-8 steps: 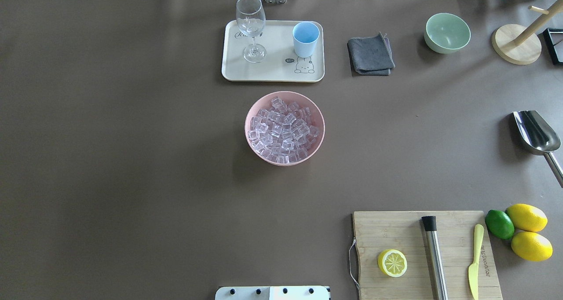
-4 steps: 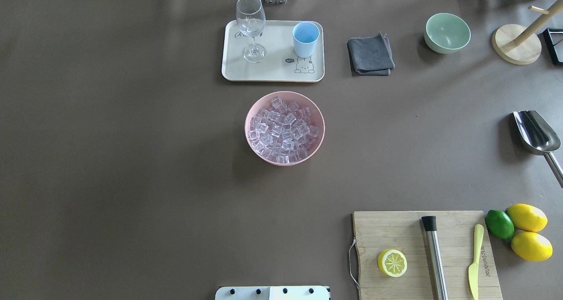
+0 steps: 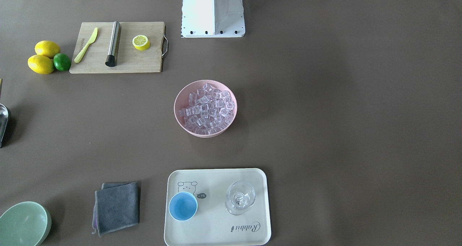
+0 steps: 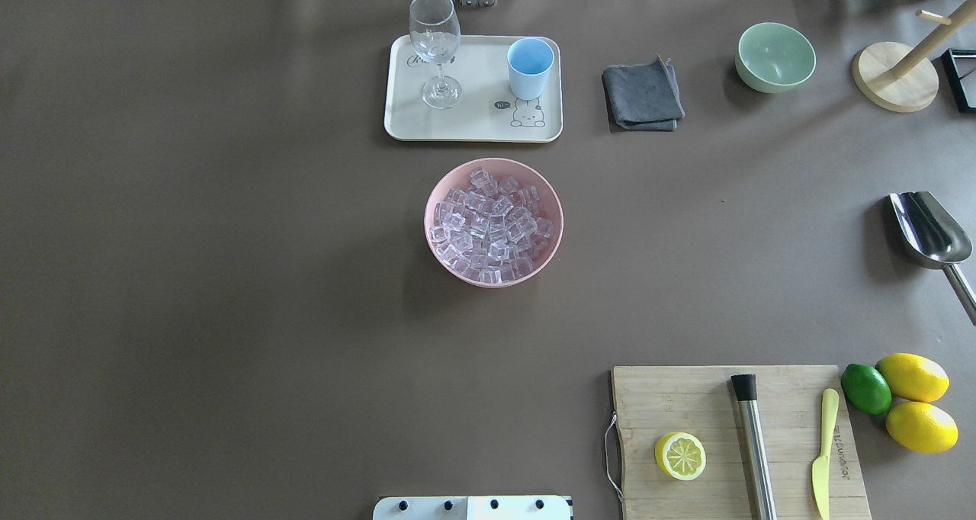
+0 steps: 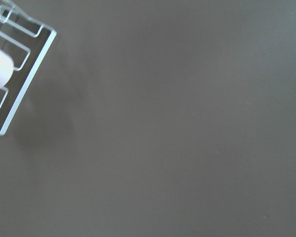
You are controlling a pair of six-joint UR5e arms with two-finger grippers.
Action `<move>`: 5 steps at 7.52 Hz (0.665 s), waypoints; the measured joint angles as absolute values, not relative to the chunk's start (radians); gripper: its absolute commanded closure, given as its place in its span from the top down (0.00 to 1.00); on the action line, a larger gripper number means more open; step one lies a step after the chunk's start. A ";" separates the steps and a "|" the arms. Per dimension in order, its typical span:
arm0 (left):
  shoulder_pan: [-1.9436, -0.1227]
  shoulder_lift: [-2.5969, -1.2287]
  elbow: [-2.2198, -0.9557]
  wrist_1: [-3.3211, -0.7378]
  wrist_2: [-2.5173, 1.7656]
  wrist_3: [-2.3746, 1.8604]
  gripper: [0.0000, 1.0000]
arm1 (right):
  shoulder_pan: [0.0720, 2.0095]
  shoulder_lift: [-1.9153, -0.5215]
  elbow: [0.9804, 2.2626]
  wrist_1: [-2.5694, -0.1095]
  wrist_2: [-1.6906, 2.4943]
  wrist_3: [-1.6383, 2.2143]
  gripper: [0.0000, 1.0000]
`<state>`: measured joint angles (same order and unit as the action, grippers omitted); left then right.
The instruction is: Put ice in cup with scoop
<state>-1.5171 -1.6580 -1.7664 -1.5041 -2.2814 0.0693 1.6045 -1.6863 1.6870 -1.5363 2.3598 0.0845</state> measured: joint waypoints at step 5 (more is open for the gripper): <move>-1.208 -1.808 -1.830 -1.589 -2.301 0.092 0.99 | 1.605 -1.691 1.694 -1.536 2.359 0.091 0.99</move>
